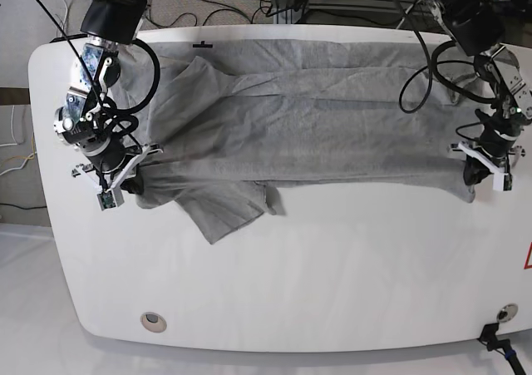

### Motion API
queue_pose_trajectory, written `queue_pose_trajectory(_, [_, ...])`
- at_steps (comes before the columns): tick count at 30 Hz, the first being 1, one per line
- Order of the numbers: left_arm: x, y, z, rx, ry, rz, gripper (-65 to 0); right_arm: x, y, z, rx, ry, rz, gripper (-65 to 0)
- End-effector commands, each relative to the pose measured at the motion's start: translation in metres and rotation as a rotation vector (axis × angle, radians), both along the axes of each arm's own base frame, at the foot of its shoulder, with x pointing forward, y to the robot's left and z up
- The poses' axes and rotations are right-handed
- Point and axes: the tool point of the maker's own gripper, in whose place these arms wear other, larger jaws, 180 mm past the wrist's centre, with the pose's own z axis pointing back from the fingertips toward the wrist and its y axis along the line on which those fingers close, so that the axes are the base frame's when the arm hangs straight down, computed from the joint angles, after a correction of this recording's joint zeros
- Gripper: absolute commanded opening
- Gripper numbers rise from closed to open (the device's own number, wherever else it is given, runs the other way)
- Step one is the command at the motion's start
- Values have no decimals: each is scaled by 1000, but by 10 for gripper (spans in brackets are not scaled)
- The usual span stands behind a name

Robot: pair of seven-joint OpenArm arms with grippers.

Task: Fold the T-shirt properly
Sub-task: 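Lift the hem with both grippers and fold it over toward the collar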

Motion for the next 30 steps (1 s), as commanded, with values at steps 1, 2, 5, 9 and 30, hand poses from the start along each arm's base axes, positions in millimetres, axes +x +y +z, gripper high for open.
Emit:
queue_pose_trajectory(1, [9, 8, 38, 59, -80, -8, -650, 3, -3, 30, -40, -79, 11, -650])
queue_pose_trajectory(2, [4, 7, 42, 71, -77, -15, -650, -2, -1, 33, -57, -79, 17, -650])
queue_pose_trajectory(5, [-12, 1, 47, 92, -67, -37, -650, -21, 2, 41, -112, -65, 35, -650])
queue_pose_trajectory(9, [-32, -8, 59, 130, -58, -72, -650, -44, -11, 46, -141, -52, -14, -650])
queue_pose_trajectory(30, [-117, 0, 49, 250, 98, -88, -650, -165, -33, -17, -212, 250, 20, -650])
